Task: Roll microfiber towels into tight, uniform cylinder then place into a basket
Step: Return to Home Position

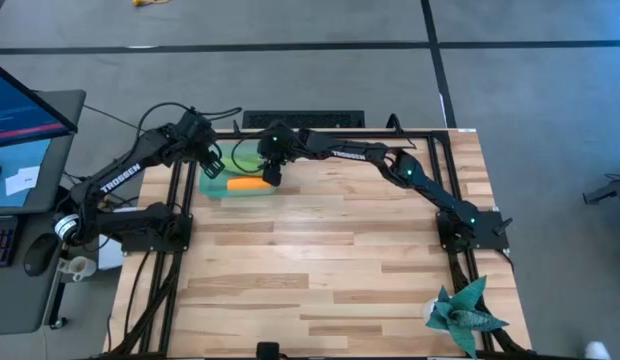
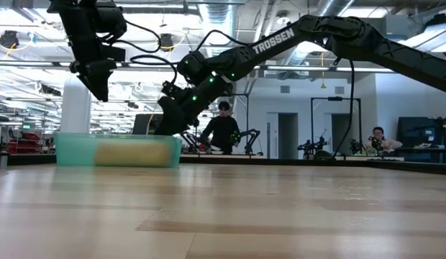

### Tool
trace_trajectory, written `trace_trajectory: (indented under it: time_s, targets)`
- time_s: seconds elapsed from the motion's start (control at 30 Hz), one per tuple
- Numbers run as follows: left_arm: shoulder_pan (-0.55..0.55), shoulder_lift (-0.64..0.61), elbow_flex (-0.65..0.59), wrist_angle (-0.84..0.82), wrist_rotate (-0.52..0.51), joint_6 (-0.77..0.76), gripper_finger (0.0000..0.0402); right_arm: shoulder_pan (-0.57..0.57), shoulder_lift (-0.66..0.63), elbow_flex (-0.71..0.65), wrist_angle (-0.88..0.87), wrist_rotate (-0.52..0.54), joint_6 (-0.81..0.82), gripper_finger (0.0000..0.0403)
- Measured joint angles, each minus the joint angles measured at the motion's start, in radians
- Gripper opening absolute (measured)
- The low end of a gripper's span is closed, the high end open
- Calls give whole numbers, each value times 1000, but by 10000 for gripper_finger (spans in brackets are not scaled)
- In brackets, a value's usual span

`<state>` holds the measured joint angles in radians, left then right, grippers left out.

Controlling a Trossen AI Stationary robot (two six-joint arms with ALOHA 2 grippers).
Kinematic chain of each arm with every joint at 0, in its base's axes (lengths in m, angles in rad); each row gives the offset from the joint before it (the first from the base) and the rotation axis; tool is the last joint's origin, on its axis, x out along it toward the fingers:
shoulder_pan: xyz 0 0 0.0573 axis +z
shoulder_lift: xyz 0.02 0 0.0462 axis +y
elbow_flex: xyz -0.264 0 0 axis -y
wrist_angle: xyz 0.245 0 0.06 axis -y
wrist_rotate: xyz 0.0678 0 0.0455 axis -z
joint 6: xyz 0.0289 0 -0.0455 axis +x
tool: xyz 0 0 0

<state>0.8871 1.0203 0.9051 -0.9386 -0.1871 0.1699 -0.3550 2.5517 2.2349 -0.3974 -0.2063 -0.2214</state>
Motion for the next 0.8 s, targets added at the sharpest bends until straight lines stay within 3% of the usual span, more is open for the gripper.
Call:
trace_trajectory:
  time_s: [0.23, 0.43, 0.53, 0.8]
  targets:
    - [0, 0, 1, -32, 13, 2, 167, -7, -61, 1, -56, -10, 26, 225]
    - [0, -15, 0, -56, 157, 6, 167, 1, -190, 2, -270, -34, -44, 210]
    - [-1, -67, -29, -27, 222, 2, 167, 22, -254, 2, -410, -34, -99, 197]
    - [-49, -336, -194, 112, 254, -140, 167, 94, -336, 0, -684, -35, -172, 162]
